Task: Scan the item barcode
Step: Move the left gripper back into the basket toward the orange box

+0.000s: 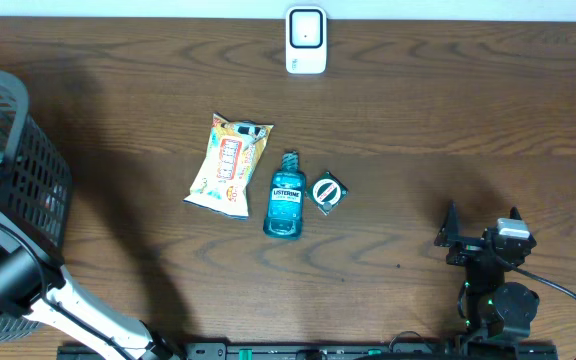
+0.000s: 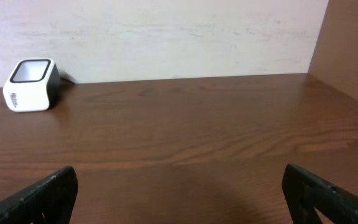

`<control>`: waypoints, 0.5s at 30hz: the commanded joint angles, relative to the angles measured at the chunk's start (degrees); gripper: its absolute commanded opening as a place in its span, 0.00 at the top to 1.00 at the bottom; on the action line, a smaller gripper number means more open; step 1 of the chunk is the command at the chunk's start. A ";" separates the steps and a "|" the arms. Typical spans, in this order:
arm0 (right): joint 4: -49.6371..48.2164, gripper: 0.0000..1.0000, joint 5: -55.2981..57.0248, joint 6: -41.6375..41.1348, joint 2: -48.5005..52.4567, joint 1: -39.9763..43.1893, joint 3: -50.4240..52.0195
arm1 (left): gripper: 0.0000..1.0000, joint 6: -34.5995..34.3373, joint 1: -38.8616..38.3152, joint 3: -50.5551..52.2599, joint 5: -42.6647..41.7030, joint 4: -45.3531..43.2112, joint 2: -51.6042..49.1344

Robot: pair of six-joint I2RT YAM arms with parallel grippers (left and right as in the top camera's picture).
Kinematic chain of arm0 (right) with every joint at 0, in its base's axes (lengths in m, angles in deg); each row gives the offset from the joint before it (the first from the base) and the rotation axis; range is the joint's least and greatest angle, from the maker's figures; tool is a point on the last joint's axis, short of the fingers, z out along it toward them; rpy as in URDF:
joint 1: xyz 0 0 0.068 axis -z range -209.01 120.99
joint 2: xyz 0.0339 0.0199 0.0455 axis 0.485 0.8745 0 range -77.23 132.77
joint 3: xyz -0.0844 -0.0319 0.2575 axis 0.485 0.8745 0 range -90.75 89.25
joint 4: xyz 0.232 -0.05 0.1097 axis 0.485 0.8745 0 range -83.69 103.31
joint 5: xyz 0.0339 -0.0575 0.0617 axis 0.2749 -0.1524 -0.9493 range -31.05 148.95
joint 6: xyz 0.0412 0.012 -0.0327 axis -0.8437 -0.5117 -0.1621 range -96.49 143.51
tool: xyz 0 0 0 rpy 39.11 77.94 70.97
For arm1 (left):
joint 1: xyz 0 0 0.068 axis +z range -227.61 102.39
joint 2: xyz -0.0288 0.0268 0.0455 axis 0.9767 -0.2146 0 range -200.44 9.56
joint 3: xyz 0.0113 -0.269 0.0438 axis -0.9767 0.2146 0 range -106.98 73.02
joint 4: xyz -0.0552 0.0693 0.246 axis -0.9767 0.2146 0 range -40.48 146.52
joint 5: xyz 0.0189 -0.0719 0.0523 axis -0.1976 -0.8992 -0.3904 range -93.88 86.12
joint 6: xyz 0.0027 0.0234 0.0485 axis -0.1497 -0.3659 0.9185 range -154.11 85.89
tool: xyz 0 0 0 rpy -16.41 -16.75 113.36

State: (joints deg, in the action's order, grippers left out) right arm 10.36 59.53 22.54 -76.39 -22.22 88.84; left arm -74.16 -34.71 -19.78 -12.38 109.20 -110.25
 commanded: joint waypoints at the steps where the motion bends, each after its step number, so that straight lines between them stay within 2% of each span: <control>1: 0.22 0.01 -0.31 0.42 -0.42 0.13 0.09 | 0.25 1.01 -0.24 2.73 1.68 -0.61 -0.44; 4: 0.22 0.01 -0.31 0.42 -0.39 0.13 0.09 | 0.40 1.03 -0.24 4.48 1.70 -1.77 -0.44; 8: 0.22 0.01 -0.28 0.42 -0.39 0.13 0.09 | 0.72 2.12 -0.24 5.31 1.73 -1.97 -0.44; 10: 0.22 0.01 -0.31 0.42 -0.42 0.13 0.09 | 0.82 3.56 -0.20 5.31 1.77 -1.99 -0.42; 11: 0.22 0.01 -0.28 0.42 -0.42 0.13 0.09 | 0.92 4.46 -0.09 5.31 1.77 -1.95 -0.42; 15: 0.22 0.01 -0.31 0.42 -0.42 0.13 0.09 | 0.93 5.97 0.72 4.92 3.43 -0.31 0.15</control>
State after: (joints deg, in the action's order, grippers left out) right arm 10.36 59.53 22.52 -76.39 -22.22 88.84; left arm -70.25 -34.82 -17.00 -13.14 106.73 -108.72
